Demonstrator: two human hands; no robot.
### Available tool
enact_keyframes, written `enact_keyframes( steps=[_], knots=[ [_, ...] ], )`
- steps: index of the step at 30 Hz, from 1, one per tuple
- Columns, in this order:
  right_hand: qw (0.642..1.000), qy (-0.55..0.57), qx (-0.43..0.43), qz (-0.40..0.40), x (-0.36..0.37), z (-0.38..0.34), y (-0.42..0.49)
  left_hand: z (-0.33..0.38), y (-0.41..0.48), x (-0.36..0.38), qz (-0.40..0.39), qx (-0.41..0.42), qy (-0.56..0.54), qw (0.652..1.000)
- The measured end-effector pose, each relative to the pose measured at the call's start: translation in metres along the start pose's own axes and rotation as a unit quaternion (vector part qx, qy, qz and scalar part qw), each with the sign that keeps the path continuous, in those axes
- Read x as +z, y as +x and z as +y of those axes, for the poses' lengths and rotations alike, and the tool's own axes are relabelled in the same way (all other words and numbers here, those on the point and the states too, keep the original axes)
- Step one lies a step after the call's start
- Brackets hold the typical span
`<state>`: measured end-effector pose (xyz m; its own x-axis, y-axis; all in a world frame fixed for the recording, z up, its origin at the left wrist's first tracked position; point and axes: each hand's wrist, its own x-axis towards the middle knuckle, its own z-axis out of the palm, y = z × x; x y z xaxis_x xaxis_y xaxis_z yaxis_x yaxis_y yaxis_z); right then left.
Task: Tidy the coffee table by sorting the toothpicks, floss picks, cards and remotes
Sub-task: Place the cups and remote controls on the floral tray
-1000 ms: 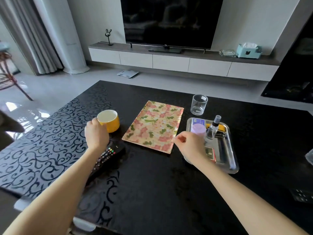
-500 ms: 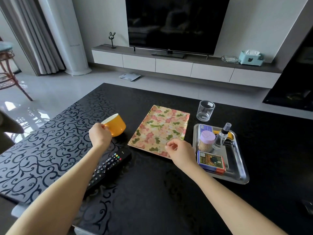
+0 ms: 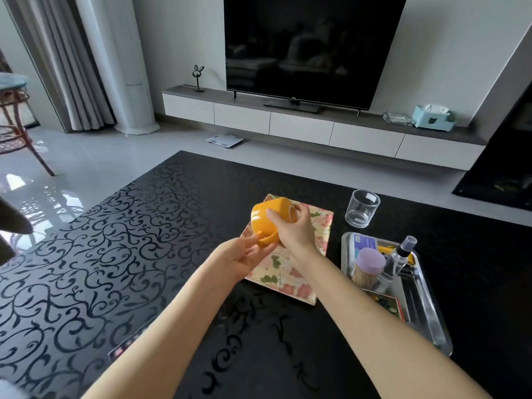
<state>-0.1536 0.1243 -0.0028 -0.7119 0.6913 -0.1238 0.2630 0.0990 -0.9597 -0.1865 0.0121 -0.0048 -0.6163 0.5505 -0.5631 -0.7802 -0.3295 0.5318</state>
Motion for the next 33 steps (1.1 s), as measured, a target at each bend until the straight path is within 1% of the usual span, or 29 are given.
enact_keyframes(
  steps=[1,2,3,5,6,8,10,12,16,20,21,22,23,25,26,27,28,29,30,32,33],
  knots=[
    [0.999,-0.036,-0.016,0.014,0.0,-0.001,0.012,0.002,0.01,-0.002,0.019,0.03,0.111,0.993],
    [0.996,-0.086,-0.03,0.024,0.0,-0.001,0.021,0.004,0.017,-0.004,0.047,0.075,0.229,0.969],
    [0.988,-0.143,-0.043,0.033,-0.001,-0.001,0.034,0.008,0.027,-0.007,0.086,0.137,0.334,0.929],
    [0.965,-0.25,-0.062,0.04,-0.001,0.001,0.057,0.019,0.041,-0.017,0.161,0.236,0.496,0.82],
    [0.953,-0.293,-0.066,0.034,-0.001,0.002,0.067,0.024,0.047,-0.021,0.181,0.261,0.543,0.777],
    [0.926,-0.369,-0.08,0.019,0.005,0.008,0.091,0.033,0.065,-0.026,0.203,0.273,0.593,0.729],
    [0.905,-0.415,-0.094,0.007,0.011,0.009,0.106,0.038,0.077,-0.028,0.221,0.274,0.621,0.701],
    [0.894,-0.436,-0.099,0.008,0.02,0.009,0.121,0.04,0.089,-0.028,0.231,0.284,0.64,0.675],
    [0.892,-0.445,-0.082,0.004,0.031,0.011,0.142,0.046,0.104,-0.025,0.224,0.309,0.643,0.664],
    [0.887,-0.455,-0.07,-0.03,0.024,0.011,0.146,0.049,0.11,-0.023,0.218,0.323,0.645,0.658],
    [0.887,-0.455,-0.068,-0.024,0.013,0.008,0.146,0.049,0.111,-0.022,0.218,0.325,0.645,0.656],
    [0.883,-0.464,-0.07,-0.001,-0.002,0.003,0.147,0.047,0.113,-0.021,0.218,0.329,0.645,0.655],
    [0.869,-0.487,-0.076,0.041,-0.021,-0.002,0.15,0.047,0.113,-0.021,0.218,0.331,0.644,0.654],
    [0.82,-0.555,-0.064,0.121,-0.063,-0.008,0.16,0.044,0.113,-0.018,0.224,0.336,0.641,0.653],
    [0.793,-0.592,-0.036,0.141,-0.084,-0.009,0.166,0.041,0.113,-0.015,0.223,0.339,0.639,0.653],
    [0.772,-0.619,-0.005,0.143,-0.102,-0.007,0.174,0.039,0.113,-0.013,0.222,0.342,0.635,0.656],
    [0.763,-0.632,0.028,0.135,-0.117,-0.005,0.179,0.036,0.114,-0.009,0.219,0.346,0.631,0.659],
    [0.768,-0.627,0.057,0.119,-0.126,-0.002,0.184,0.033,0.114,-0.005,0.217,0.347,0.627,0.663],
    [0.784,-0.608,0.078,0.1,-0.133,0.001,0.188,0.031,0.113,-0.002,0.216,0.348,0.626,0.663],
    [0.83,-0.547,0.096,0.06,-0.14,0.008,0.192,0.027,0.113,0.006,0.211,0.353,0.634,0.655],
    [0.85,-0.516,0.092,0.052,-0.14,0.013,0.193,0.025,0.112,0.009,0.207,0.356,0.637,0.651]
  ],
)
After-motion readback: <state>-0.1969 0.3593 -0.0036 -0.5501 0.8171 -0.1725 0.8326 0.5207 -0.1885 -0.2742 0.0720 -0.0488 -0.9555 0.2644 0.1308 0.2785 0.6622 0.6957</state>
